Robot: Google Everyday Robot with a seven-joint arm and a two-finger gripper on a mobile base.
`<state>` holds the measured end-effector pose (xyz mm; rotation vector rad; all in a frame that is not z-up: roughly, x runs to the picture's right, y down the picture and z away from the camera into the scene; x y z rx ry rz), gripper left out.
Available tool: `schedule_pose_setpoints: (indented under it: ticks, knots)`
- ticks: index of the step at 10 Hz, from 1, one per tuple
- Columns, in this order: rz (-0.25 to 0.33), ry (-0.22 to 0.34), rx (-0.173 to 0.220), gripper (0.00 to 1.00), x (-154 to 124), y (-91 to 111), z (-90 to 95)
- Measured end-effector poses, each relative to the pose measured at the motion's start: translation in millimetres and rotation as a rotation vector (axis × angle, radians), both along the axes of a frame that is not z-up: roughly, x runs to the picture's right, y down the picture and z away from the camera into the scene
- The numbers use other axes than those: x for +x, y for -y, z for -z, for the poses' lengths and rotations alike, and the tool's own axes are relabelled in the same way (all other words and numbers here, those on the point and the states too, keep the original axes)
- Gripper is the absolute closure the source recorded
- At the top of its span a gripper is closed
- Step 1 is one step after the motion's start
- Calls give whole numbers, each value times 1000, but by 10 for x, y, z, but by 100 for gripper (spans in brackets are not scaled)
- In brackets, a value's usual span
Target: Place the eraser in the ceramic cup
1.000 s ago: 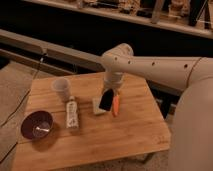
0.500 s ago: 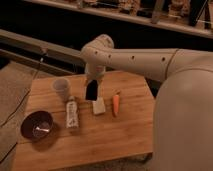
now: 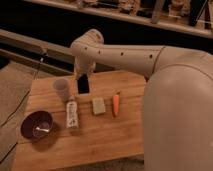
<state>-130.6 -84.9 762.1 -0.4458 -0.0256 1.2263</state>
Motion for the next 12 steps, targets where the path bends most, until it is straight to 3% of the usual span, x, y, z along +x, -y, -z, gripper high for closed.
schedule_pose_setpoints:
  ticks: [2,5,12]
  knots:
    - [37,60,44,98,-165,181,9]
    - [45,143,81,98,-376,336,3]
    - [84,309,153,98,-938,346,10]
